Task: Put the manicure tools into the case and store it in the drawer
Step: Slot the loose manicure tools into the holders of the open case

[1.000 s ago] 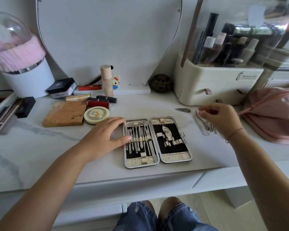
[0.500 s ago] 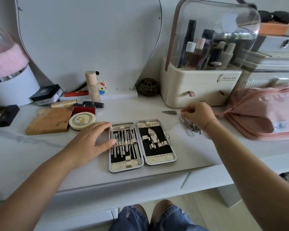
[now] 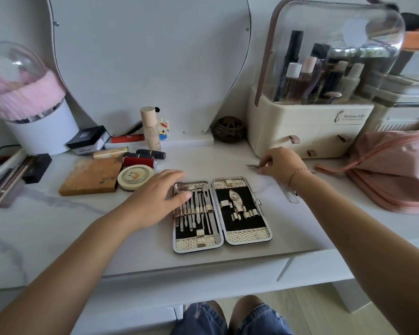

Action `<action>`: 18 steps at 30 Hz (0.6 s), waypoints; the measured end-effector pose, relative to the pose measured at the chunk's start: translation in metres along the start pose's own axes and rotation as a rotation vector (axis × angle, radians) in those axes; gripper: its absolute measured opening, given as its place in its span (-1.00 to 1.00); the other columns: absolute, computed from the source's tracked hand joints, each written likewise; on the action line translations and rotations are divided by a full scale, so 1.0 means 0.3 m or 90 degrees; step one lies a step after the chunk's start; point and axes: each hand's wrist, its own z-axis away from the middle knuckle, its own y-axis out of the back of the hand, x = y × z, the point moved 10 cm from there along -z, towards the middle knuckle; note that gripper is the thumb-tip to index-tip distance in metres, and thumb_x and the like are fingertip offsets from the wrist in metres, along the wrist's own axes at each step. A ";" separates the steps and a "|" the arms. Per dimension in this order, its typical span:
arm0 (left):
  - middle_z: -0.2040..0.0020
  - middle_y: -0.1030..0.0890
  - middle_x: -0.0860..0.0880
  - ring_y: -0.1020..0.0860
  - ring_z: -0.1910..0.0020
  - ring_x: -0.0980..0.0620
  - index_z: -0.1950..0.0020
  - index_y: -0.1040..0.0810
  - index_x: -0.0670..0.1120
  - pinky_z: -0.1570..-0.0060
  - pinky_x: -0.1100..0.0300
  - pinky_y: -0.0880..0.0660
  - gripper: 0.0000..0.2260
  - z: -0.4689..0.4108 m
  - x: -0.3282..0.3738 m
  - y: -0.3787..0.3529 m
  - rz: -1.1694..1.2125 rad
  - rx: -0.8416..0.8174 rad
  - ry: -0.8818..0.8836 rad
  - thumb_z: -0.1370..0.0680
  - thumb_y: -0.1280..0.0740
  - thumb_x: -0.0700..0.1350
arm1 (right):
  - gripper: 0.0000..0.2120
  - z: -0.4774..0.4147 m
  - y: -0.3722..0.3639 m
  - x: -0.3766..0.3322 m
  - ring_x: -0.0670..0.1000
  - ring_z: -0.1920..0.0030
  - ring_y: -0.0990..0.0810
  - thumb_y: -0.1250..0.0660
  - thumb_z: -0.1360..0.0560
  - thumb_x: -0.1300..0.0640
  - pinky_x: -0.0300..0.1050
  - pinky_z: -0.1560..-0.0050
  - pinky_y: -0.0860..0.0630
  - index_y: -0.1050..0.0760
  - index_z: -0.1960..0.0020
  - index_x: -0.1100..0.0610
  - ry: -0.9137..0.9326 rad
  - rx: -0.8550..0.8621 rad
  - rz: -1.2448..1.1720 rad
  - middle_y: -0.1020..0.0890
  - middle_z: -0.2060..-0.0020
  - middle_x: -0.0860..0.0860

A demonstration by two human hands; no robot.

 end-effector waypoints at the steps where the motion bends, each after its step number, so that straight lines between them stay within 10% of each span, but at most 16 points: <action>1: -0.44 -0.26 0.10 -0.19 -0.39 0.20 -0.45 -0.23 0.01 -0.30 0.29 -0.10 -0.47 0.001 0.008 -0.004 0.015 0.008 -0.003 -0.52 -0.18 0.17 | -0.86 0.011 0.000 -0.008 0.07 0.15 -0.52 -0.45 -0.37 0.12 -0.13 0.15 -0.41 -0.60 0.09 0.14 0.007 0.000 -0.012 -0.54 0.22 0.01; 9: -0.22 -0.46 0.20 -0.38 -0.18 0.34 -0.30 -0.45 0.02 -0.08 0.61 -0.21 -0.54 0.022 0.079 0.045 0.188 0.116 -0.025 -0.45 -0.23 0.17 | -0.84 0.236 0.076 -0.265 -0.13 0.33 -0.54 -0.53 -0.31 0.16 -0.35 0.24 -0.51 -0.58 0.17 0.10 0.122 -0.033 -0.277 -0.62 0.30 -0.03; 18: 0.21 -0.69 0.09 -0.60 0.24 0.21 0.08 -0.67 0.01 0.18 0.40 -0.46 -0.89 0.041 0.123 0.019 0.420 0.154 0.028 -0.42 -0.42 -0.07 | -0.81 0.331 0.008 -0.394 -0.12 0.42 -0.41 -0.54 -0.29 0.18 -0.32 0.41 -0.36 -0.55 0.21 0.21 0.137 -0.100 -0.490 -0.55 0.41 0.00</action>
